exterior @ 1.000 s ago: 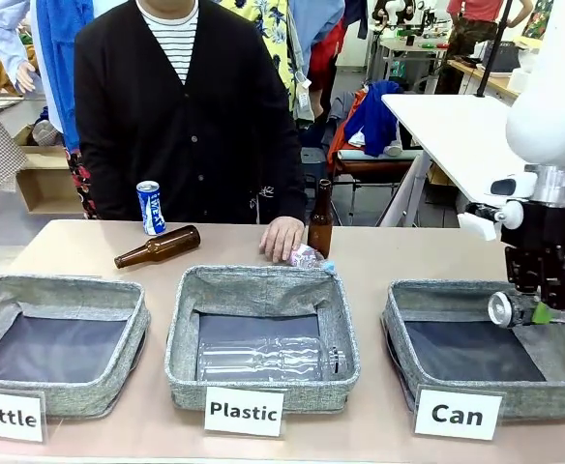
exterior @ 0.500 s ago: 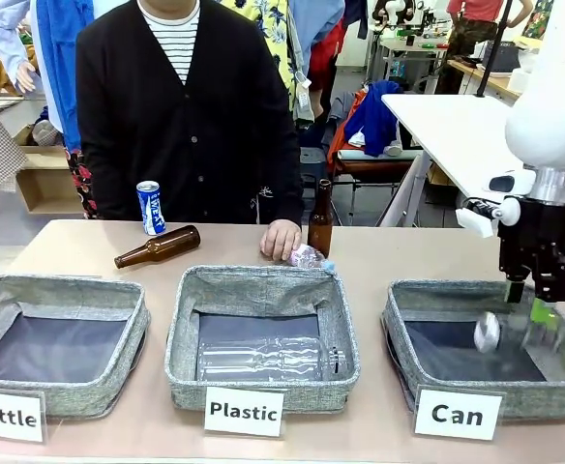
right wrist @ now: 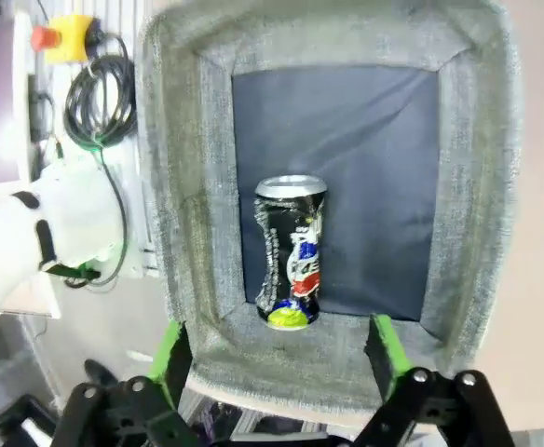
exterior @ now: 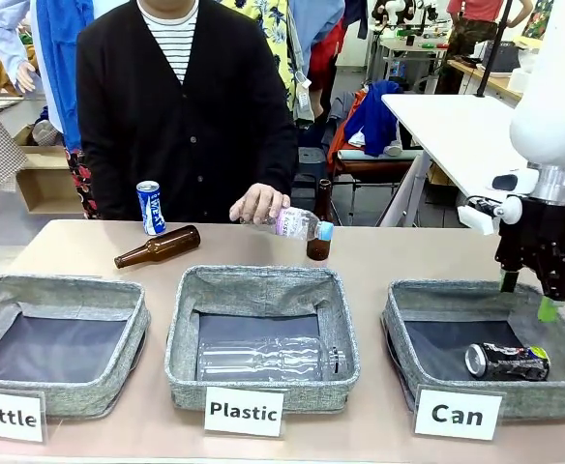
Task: Sort the can waste into the basket.
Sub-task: Pick up the can waste from the table and place it in the right Fabric basket.
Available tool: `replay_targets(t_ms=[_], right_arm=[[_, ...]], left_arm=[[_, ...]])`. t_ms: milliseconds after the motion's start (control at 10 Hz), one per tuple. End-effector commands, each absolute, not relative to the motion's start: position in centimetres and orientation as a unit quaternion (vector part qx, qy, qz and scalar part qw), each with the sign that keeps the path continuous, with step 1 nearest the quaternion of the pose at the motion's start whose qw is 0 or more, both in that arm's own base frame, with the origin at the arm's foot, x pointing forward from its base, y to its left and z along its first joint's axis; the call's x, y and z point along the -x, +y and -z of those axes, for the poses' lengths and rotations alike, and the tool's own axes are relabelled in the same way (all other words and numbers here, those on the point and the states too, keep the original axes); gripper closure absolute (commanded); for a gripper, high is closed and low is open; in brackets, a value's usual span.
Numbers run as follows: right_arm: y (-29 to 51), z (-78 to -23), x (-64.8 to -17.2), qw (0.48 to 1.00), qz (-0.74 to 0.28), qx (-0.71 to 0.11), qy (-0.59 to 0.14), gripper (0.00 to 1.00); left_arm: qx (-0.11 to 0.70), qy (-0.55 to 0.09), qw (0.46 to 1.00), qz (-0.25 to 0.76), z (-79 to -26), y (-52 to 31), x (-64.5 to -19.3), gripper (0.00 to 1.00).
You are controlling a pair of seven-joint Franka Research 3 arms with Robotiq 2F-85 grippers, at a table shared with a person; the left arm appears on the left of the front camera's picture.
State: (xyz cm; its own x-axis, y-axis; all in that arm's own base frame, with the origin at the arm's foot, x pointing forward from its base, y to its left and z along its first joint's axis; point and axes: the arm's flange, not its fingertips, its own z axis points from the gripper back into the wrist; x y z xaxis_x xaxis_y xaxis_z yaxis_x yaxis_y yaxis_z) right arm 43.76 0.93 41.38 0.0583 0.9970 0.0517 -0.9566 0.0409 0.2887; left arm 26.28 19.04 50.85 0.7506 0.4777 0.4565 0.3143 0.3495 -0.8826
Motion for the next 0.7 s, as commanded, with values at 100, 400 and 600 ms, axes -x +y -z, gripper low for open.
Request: replay_targets(t_ms=[100, 400, 600], right_arm=[[2.0, -43.8, -46.5, 0.799, -0.502, -0.31, -0.115, 0.0], [-1.9, -47.0, -51.0, 0.73, -0.2, -0.623, -0.197, 0.0], [-3.8, -46.2, -52.9, 0.718, -0.09, -0.624, -0.294, 0.0]], left_arm=[[0.57, -0.359, 0.738, -0.048, -50.9, 19.0, -26.4, 0.0], [0.57, -0.359, 0.738, -0.048, -50.9, 19.0, -26.4, 0.0], [0.57, -0.359, 0.738, -0.048, -50.9, 19.0, -26.4, 0.0]])
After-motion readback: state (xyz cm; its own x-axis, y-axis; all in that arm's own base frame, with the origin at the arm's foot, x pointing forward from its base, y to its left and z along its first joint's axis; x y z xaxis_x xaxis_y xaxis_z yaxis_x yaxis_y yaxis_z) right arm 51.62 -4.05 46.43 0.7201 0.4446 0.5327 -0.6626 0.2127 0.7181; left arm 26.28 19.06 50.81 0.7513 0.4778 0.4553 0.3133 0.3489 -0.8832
